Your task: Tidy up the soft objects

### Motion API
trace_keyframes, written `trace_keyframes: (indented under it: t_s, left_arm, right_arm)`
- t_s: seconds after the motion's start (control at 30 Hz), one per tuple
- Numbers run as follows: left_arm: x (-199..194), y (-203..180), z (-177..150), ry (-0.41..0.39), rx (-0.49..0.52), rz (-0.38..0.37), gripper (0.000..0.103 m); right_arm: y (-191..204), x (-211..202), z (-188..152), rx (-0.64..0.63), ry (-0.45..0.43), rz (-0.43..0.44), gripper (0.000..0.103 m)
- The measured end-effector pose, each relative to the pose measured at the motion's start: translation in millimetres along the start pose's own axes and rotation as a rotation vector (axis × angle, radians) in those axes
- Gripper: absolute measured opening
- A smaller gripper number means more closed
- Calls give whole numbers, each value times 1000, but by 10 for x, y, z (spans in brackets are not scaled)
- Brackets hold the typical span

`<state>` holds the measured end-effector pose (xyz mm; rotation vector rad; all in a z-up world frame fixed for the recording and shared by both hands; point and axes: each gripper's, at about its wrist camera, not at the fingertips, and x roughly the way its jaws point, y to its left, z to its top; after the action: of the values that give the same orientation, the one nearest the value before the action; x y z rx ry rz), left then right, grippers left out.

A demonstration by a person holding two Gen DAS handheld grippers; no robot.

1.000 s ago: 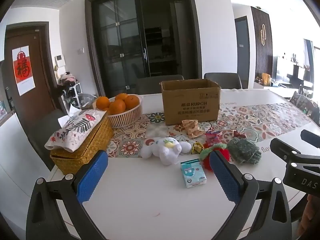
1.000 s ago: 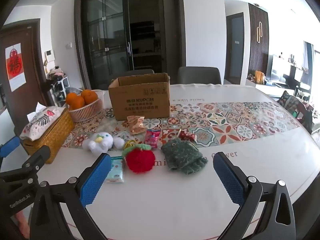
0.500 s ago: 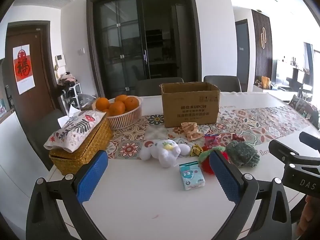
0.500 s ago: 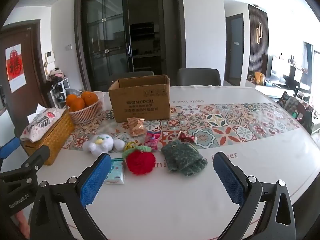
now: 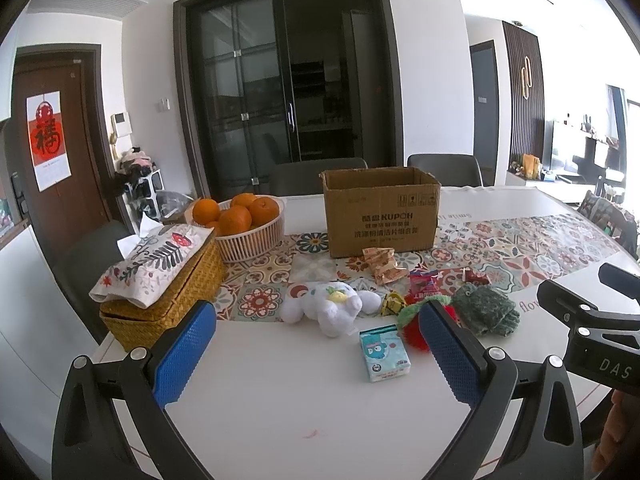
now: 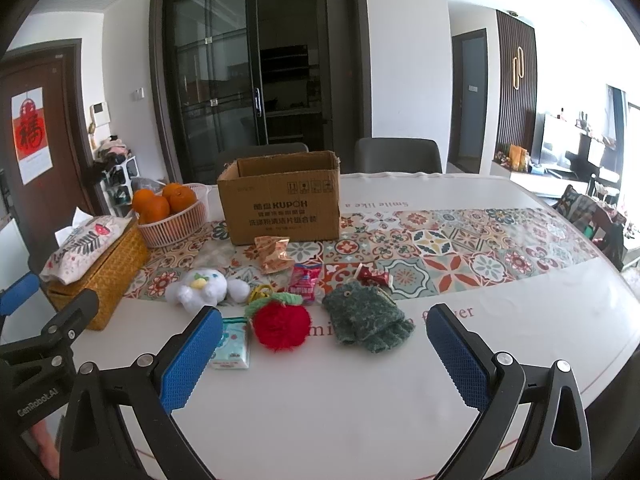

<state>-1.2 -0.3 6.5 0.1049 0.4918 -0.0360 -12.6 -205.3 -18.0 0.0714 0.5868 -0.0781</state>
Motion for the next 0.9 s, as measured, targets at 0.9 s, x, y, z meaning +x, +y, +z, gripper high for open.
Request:
trace_keyframes:
  t_s: [0.9]
  left_arm:
    - [-35, 5, 10, -2, -1, -8, 103]
  right_arm:
    - [9, -23, 0, -2, -1, 1, 103]
